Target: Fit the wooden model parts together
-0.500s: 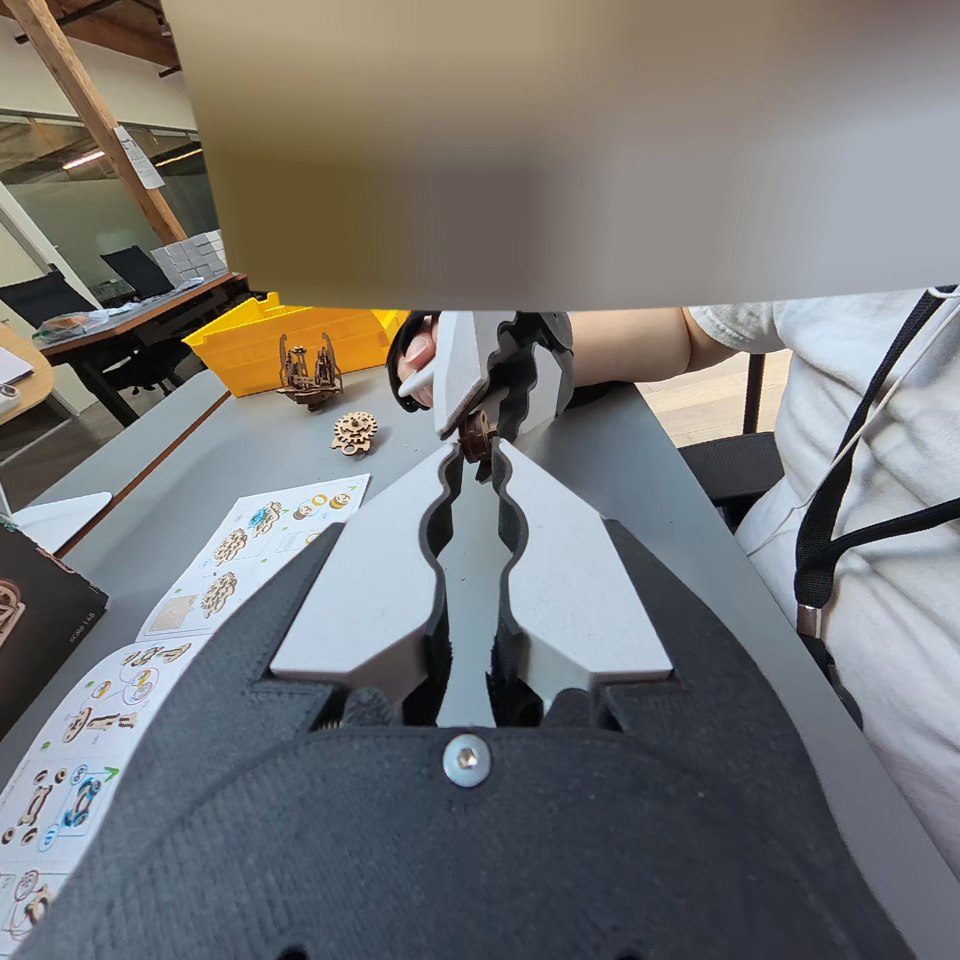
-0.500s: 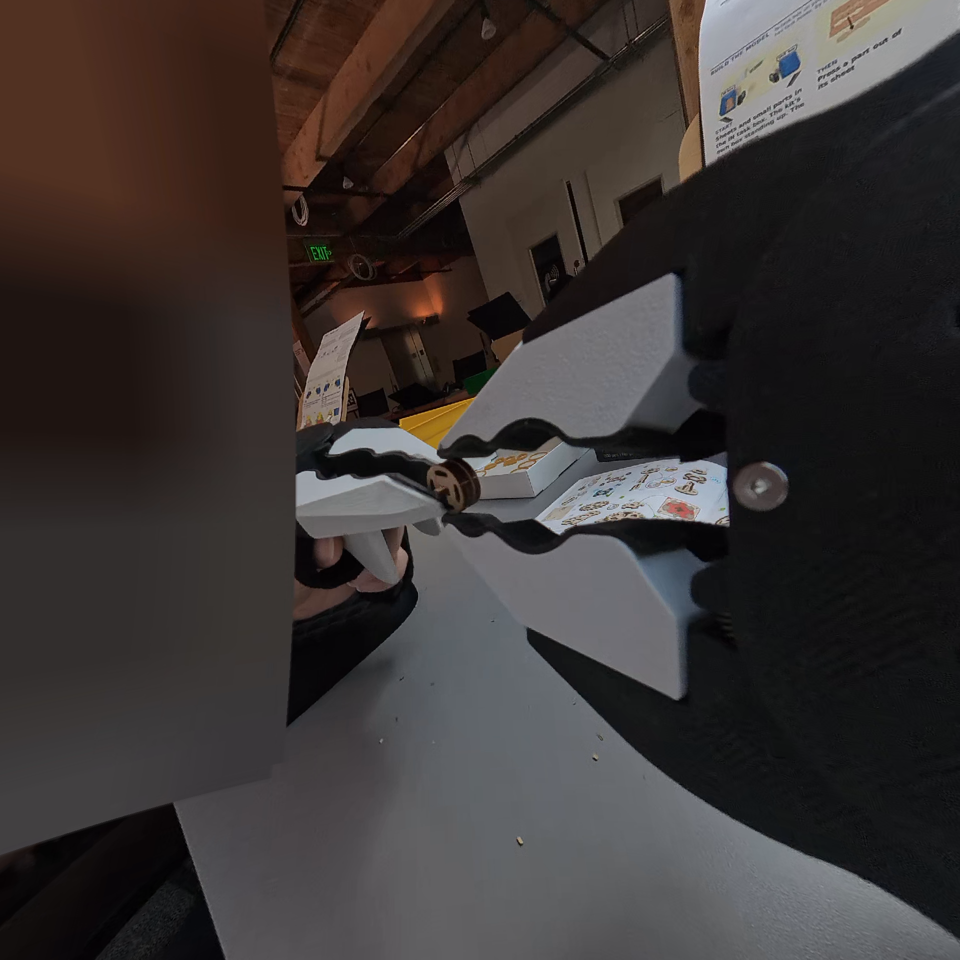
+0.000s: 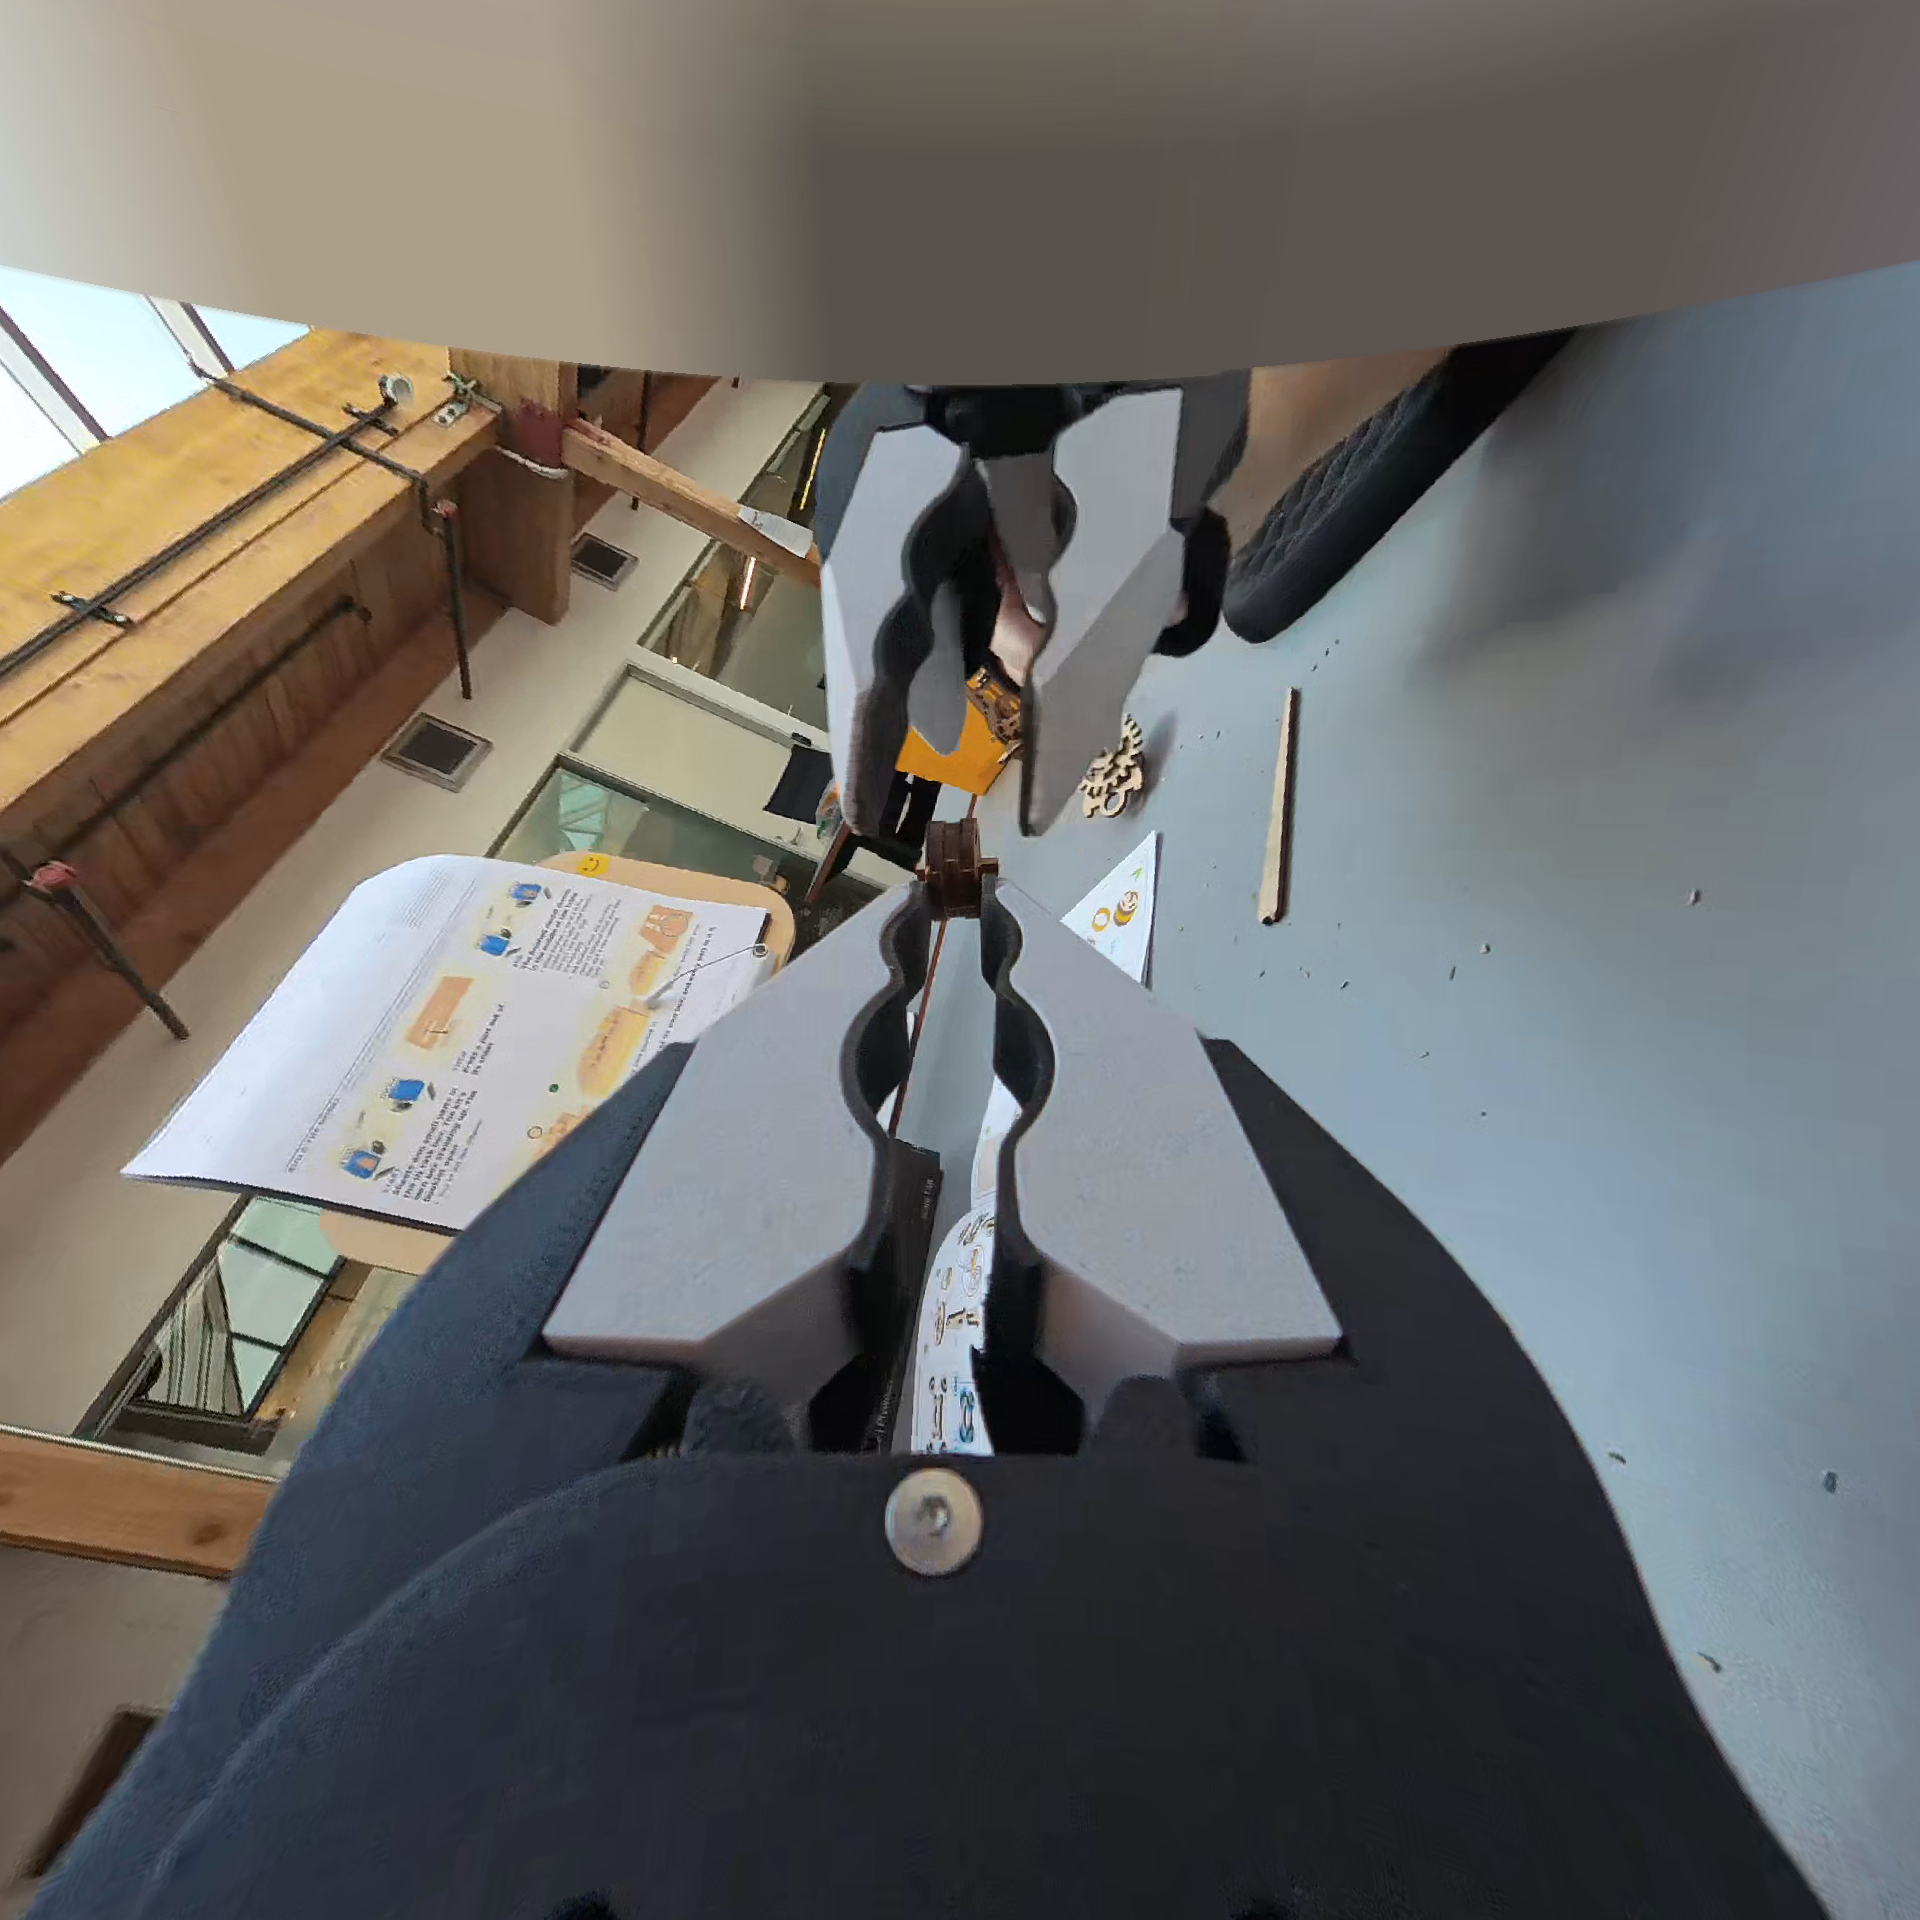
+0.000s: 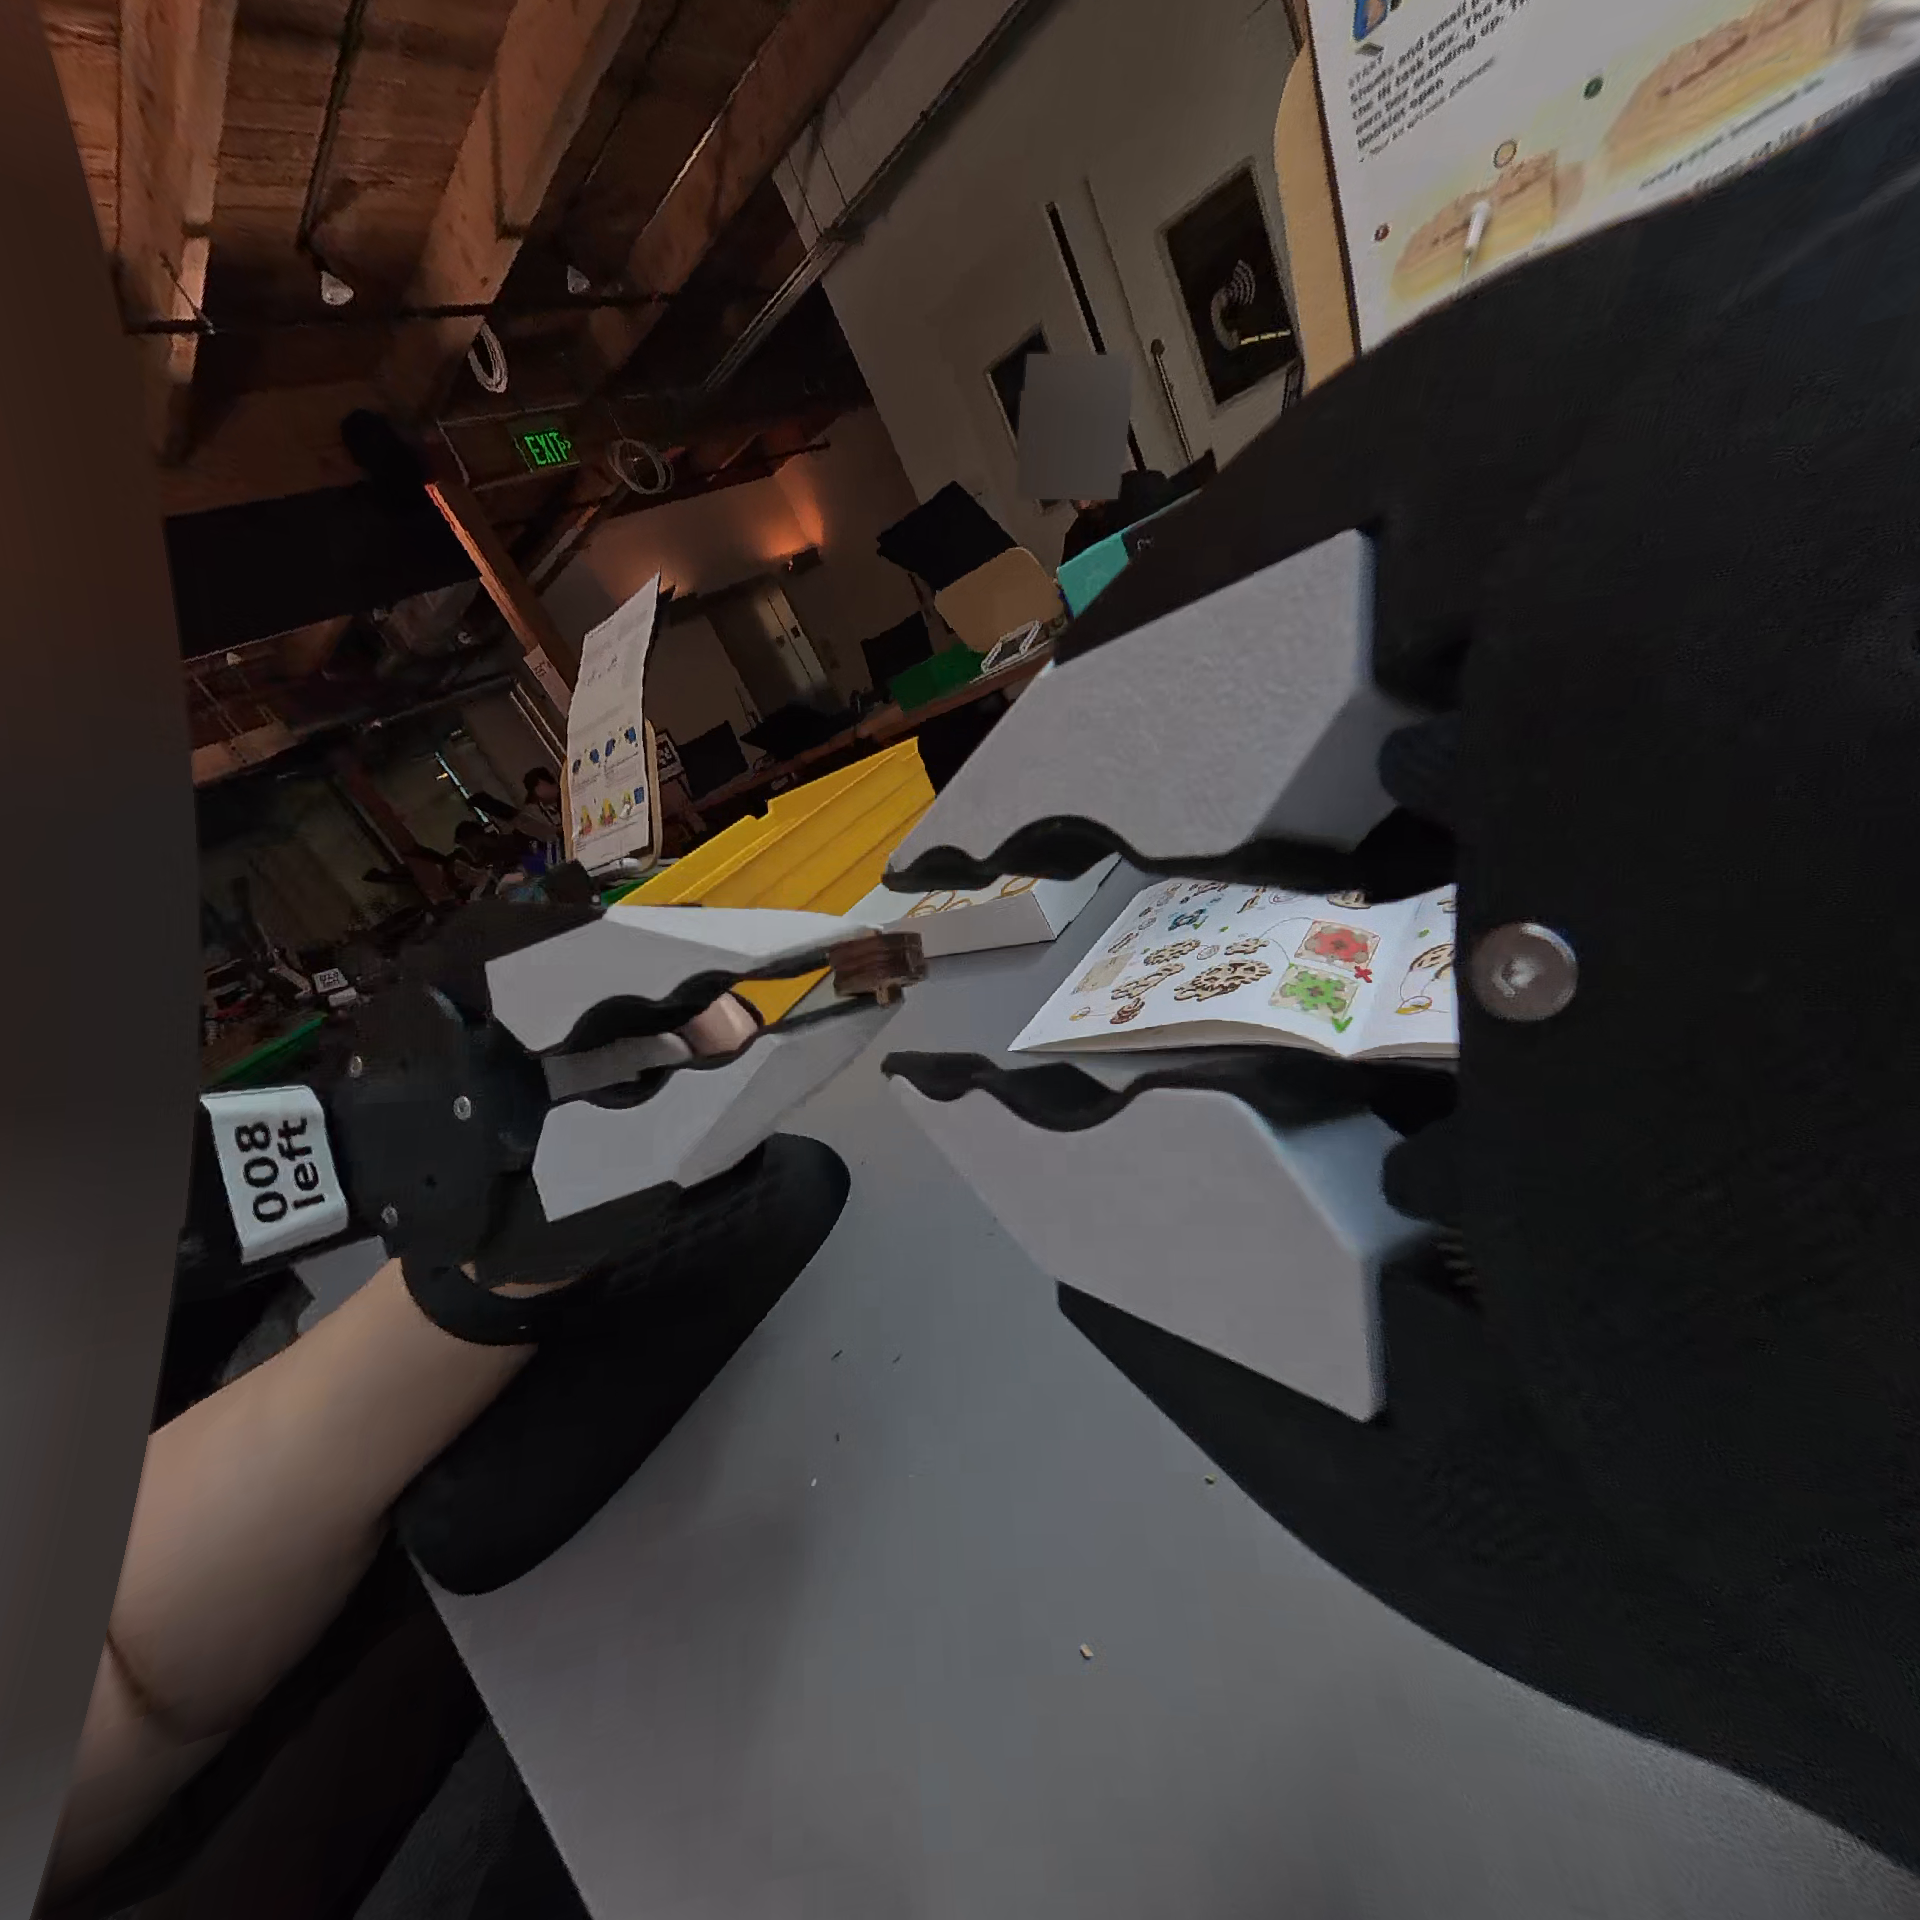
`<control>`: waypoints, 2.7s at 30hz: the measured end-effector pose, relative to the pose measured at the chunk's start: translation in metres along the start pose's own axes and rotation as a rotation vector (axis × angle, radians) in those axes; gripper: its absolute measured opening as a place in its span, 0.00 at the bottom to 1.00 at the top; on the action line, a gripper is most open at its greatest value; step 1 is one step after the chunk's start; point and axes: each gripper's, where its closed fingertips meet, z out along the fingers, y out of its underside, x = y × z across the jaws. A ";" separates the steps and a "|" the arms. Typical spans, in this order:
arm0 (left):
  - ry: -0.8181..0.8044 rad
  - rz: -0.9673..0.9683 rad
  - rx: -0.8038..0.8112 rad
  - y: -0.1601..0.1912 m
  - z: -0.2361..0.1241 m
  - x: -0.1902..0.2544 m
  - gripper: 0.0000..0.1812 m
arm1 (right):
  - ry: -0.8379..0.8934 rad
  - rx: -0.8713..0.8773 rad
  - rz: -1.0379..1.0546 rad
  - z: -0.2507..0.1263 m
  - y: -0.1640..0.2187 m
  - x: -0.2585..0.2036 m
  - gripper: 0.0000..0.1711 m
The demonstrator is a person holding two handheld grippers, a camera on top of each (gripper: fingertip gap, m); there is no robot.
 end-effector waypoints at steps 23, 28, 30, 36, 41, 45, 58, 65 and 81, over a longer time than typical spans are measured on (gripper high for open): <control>0.153 -0.275 0.060 -0.010 0.000 0.012 0.04 | -0.105 -0.015 0.172 0.004 0.000 -0.012 0.11; 0.199 -0.393 0.063 -0.006 0.001 0.013 0.04 | -0.113 -0.041 0.203 0.005 0.003 -0.012 0.10; 0.207 -0.437 0.059 -0.004 0.002 0.012 0.04 | -0.121 -0.052 0.243 0.006 0.006 -0.011 0.10; 0.234 -0.526 0.039 0.004 0.004 0.013 0.04 | -0.144 -0.077 0.326 0.006 0.014 -0.010 0.09; 0.284 -0.588 -0.089 0.025 0.010 0.026 0.04 | -0.161 -0.068 0.388 -0.001 0.022 -0.005 0.09; 0.302 -0.683 -0.225 0.054 0.013 0.034 0.04 | -0.023 0.026 0.646 -0.021 0.027 0.044 0.10; 0.286 -0.727 -0.244 0.071 0.014 0.030 0.04 | 0.041 -1.373 1.154 -0.100 0.126 0.029 0.20; 0.213 -0.760 -0.167 0.069 0.013 0.016 0.04 | -0.112 -1.762 0.723 -0.118 0.105 0.023 0.07; 0.278 -1.180 -0.138 0.071 0.034 0.016 0.04 | -0.316 -1.840 0.754 -0.153 0.106 -0.008 0.00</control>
